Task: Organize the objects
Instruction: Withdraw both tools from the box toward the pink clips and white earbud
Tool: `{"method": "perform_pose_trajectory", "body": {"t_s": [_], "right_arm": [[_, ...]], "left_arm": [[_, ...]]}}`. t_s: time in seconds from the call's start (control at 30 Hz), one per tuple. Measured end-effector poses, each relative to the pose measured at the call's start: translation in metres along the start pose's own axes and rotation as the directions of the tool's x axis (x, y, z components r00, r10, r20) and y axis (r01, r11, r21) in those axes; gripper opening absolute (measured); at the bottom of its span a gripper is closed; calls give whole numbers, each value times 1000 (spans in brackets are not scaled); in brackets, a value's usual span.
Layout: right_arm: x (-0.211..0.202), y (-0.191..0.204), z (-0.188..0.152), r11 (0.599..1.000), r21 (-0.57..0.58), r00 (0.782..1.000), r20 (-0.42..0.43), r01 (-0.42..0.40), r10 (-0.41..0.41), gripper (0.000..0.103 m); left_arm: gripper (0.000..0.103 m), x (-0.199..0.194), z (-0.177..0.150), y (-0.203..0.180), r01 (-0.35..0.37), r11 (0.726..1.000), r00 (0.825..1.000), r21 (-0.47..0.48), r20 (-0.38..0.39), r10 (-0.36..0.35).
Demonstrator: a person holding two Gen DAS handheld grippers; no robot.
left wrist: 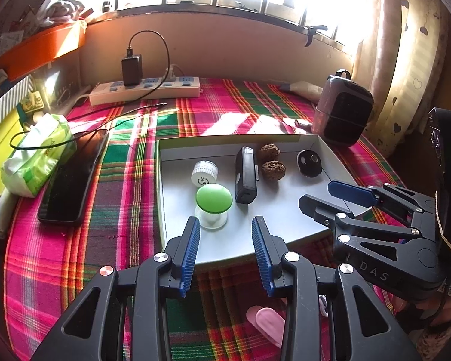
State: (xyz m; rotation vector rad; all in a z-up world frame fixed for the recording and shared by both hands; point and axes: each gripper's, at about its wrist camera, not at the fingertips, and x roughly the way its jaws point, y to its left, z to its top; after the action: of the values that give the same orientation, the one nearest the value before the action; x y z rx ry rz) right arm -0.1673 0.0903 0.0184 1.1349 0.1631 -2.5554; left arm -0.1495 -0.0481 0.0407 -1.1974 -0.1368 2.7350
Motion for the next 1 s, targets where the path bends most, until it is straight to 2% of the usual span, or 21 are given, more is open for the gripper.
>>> {"method": "perform_pose_trajectory", "body": {"t_s": [0.47,1.0], "right_arm": [[-25,-5,-30,999,46,1000,24,-8,7,48],[-38,-2,-68,999,35,999,5,-42,41,48]], "left_arm": [[34,-26,-28,-3,32,999,999,-29,14,-31],[35,-28,-55,-8,82,995,996,-55,-34,-84]]}}
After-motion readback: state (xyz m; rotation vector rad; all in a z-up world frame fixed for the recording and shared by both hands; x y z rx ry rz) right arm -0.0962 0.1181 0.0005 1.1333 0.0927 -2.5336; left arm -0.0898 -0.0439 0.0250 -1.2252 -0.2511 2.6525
